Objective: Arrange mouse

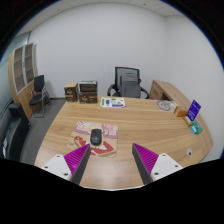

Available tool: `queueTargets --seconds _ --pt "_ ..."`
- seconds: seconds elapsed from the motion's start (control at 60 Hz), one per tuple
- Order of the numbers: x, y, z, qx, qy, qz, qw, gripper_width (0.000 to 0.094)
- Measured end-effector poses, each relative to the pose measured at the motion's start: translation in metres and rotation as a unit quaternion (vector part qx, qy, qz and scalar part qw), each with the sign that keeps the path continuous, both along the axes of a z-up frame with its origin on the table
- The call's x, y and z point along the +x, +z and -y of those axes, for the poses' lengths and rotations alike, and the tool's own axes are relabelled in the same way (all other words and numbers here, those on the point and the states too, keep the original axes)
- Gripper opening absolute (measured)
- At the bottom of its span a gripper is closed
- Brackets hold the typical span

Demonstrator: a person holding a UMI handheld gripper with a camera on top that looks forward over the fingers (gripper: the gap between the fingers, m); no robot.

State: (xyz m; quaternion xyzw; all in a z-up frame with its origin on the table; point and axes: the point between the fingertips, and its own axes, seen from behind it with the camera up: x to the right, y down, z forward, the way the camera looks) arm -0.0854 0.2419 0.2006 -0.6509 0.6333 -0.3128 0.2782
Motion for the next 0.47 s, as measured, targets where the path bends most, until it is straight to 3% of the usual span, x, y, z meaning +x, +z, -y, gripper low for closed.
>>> queueTargets --seconds 0.2,0.467 --pt "-0.072 0.032 0.040 -0.013 -0.032 0.016 0.999 0.0867" --pt "-0.100 0.023 0.079 -0.021 -0.064 0.016 0.998 0.0865"
